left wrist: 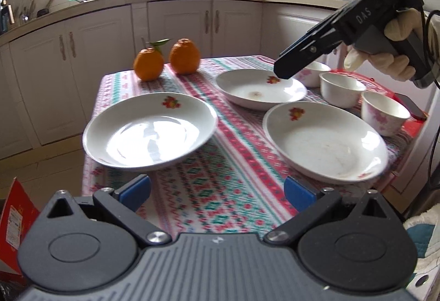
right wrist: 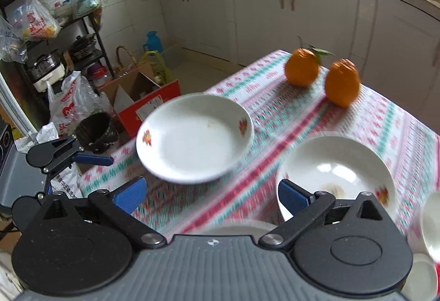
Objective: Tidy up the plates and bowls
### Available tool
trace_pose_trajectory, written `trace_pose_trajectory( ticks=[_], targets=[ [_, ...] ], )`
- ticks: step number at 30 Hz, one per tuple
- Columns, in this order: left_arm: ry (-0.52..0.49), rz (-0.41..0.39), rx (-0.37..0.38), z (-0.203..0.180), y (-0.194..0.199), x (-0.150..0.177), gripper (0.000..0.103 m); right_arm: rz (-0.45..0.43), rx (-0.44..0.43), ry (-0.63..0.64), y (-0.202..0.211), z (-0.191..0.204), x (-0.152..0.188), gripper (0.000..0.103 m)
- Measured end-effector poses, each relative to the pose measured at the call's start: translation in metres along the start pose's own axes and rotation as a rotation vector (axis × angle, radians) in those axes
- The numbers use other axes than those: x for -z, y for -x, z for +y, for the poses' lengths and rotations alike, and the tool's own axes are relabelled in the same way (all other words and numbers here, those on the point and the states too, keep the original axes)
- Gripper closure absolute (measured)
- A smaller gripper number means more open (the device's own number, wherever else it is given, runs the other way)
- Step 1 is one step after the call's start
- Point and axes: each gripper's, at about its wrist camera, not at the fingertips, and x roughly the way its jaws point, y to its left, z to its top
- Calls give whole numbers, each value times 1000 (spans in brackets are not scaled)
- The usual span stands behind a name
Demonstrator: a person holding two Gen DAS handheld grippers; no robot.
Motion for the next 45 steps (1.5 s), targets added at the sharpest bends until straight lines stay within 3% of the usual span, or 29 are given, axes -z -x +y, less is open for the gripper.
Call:
trace_pose_trajectory(
  ticks=[7,15,23,35,40,45],
  targets=[
    [-76,24,77,-40,-12,6,1,28,70,-97,22,-14,43,0],
    [-144,35,149,-63,-28,3,1,81,84,-189,23,-36,73,0],
    [-185,58,228,-74,-45,1,1,125,115,-211,16,-51,79,0],
    [-183,73,288,-76,-56,-4,1,190,72,-272,-4,-73,84,1],
    [-189,74,296,-77,-59,-5,1,215,53,-268,-11,-73,82,12],
    [-192,72,304,-78,-59,-5,1,227,35,-277,-14,-75,83,14]
  ],
)
